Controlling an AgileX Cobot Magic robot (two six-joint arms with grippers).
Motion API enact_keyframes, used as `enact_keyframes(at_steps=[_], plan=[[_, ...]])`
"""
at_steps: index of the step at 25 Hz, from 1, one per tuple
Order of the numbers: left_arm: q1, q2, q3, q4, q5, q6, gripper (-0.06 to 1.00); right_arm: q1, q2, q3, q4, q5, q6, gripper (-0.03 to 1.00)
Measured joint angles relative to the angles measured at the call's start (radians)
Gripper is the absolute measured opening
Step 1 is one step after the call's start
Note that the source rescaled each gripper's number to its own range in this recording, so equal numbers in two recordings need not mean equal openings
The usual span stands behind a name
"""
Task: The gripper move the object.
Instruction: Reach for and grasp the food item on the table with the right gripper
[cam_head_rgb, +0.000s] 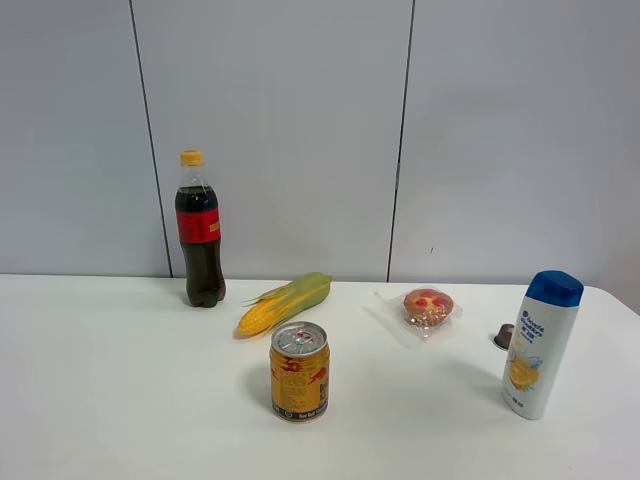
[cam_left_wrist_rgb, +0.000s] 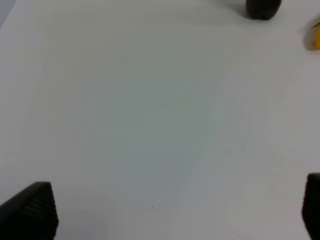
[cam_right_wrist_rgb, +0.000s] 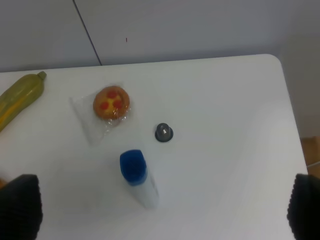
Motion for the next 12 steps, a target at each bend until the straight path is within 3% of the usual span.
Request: enact_keyframes(at_steps=[6, 12], plan=[[0.0, 0.0, 0.0, 0.0, 0.0, 0.0, 1.0, 0.0, 0.362, -0.312, 0.026, 0.07, -0.021, 1.0], [0.0, 0.0, 0.0, 0.0, 0.0, 0.0, 1.0, 0.0, 0.653, -0.538, 0.091, 0.076, -0.048, 1.0]])
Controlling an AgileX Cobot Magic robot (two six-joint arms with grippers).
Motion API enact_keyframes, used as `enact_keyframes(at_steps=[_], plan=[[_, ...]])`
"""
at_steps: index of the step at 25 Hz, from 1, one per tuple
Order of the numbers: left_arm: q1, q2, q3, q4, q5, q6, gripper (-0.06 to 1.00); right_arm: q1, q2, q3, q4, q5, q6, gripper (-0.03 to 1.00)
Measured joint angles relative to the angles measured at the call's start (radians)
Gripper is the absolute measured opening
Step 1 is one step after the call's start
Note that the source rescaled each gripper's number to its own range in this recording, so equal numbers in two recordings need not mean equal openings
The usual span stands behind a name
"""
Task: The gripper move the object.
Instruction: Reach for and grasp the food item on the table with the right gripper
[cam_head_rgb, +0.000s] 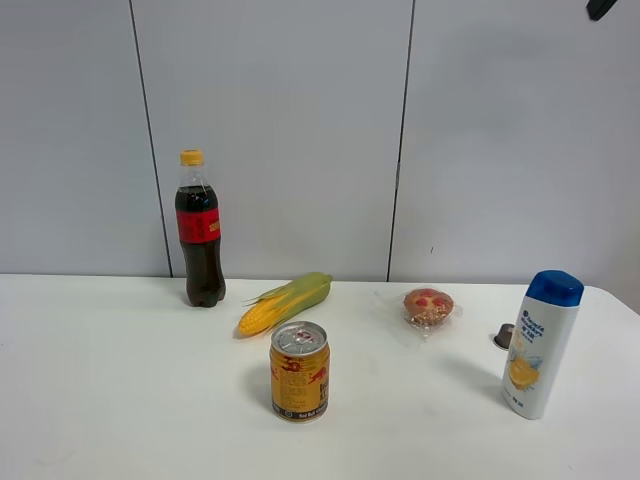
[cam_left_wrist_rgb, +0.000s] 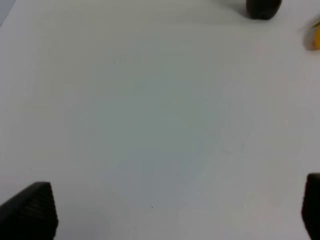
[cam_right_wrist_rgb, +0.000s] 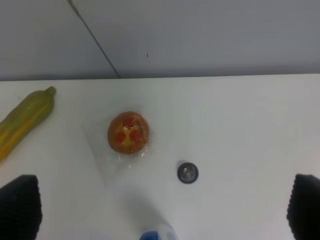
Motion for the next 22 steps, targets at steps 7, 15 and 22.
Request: enact_keyframes(at_steps=[7, 15, 22], plan=[[0.0, 0.0, 0.0, 0.0, 0.0, 0.0, 1.0, 0.002, 0.24, -0.055, 0.003, 0.002, -0.031, 1.0], [0.0, 0.0, 0.0, 0.0, 0.0, 0.0, 1.0, 0.139, 0.436, -0.055, -0.001, -0.079, -0.077, 1.0], [0.0, 0.0, 0.0, 0.0, 0.0, 0.0, 1.0, 0.242, 0.563, -0.055, 0.0, -0.241, -0.084, 0.99]])
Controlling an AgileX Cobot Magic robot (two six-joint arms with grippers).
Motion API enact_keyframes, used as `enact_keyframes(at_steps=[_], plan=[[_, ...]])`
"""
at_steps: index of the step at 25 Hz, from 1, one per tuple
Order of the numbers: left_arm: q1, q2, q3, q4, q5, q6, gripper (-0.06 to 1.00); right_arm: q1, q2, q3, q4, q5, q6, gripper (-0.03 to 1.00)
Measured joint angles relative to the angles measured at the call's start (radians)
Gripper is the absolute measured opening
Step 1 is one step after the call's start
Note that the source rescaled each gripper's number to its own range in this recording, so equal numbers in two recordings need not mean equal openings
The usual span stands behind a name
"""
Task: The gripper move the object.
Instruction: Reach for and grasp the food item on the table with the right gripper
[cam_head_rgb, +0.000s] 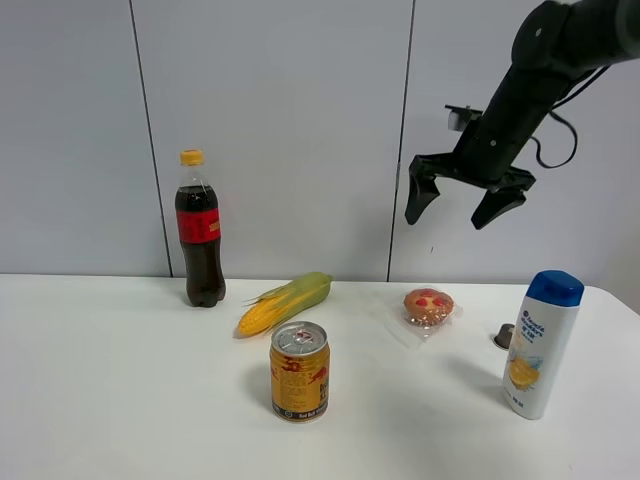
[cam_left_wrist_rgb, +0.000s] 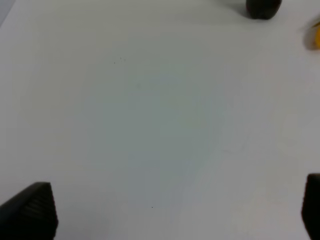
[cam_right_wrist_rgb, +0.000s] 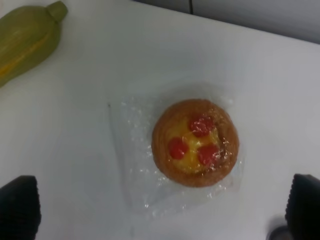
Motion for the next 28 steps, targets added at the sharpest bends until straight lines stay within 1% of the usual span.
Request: enact_keyframes(at_steps=[5, 9, 28], plan=[[0.0, 0.0, 0.0, 0.0, 0.0, 0.0, 1.0, 0.006, 0.076, 0.0, -0.001, -0.099, -0.001, 0.99], [0.0, 0.0, 0.0, 0.0, 0.0, 0.0, 1.0, 0.006, 0.113, 0.0, -0.001, -0.154, -0.001, 0.99], [0.0, 0.0, 0.0, 0.0, 0.0, 0.0, 1.0, 0.006, 0.295, -0.001, -0.015, -0.191, -0.001, 0.98]])
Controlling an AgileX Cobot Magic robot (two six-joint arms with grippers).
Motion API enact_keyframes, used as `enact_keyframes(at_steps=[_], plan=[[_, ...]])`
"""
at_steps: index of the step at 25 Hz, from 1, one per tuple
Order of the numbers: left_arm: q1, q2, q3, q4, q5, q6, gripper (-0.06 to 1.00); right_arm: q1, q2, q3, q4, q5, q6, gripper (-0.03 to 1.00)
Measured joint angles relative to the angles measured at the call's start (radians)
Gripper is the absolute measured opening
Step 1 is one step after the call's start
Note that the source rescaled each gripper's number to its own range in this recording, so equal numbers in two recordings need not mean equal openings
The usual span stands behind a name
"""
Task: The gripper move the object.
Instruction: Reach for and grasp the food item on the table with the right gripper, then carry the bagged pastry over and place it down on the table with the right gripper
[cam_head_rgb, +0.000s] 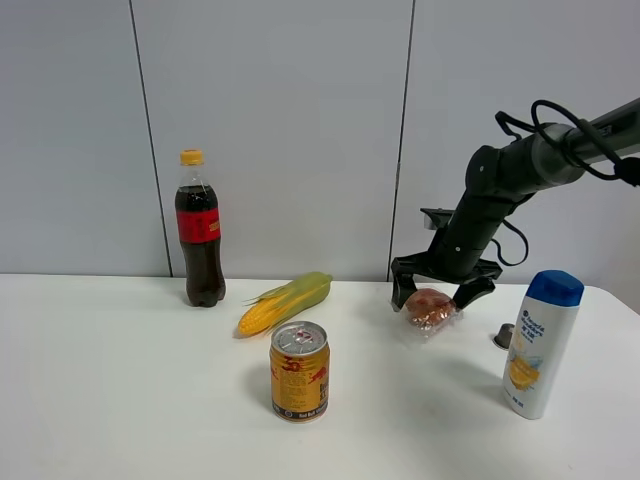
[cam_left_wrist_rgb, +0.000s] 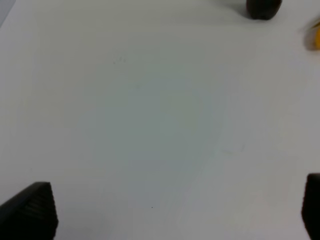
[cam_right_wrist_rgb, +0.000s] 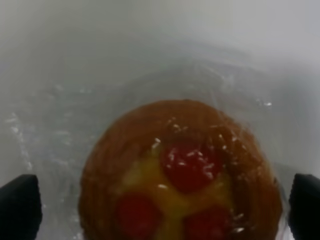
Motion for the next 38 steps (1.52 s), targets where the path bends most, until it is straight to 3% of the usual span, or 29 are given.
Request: enact_keyframes(at_steps=[5, 7, 9, 14, 24, 32, 38], plan=[[0.0, 0.0, 0.0, 0.0, 0.0, 0.0, 1.0, 0.0, 0.017, 0.0, -0.002, -0.019, -0.001, 0.97], [0.0, 0.0, 0.0, 0.0, 0.0, 0.0, 1.0, 0.0, 0.019, 0.0, -0.006, -0.022, -0.001, 0.89], [0.0, 0.0, 0.0, 0.0, 0.0, 0.0, 1.0, 0.0, 0.021, 0.0, -0.013, -0.024, -0.001, 0.72], [0.0, 0.0, 0.0, 0.0, 0.0, 0.0, 1.0, 0.0, 0.022, 0.0, -0.016, -0.024, -0.001, 0.01], [0.0, 0.0, 0.0, 0.0, 0.0, 0.0, 1.0, 0.0, -0.023, -0.001, -0.009, 0.044, -0.001, 0.0], [0.0, 0.0, 0.0, 0.0, 0.0, 0.0, 1.0, 0.0, -0.242, -0.001, -0.007, 0.147, -0.012, 0.0], [0.0, 0.0, 0.0, 0.0, 0.0, 0.0, 1.0, 0.043, -0.419, -0.001, 0.05, 0.226, -0.092, 0.0]])
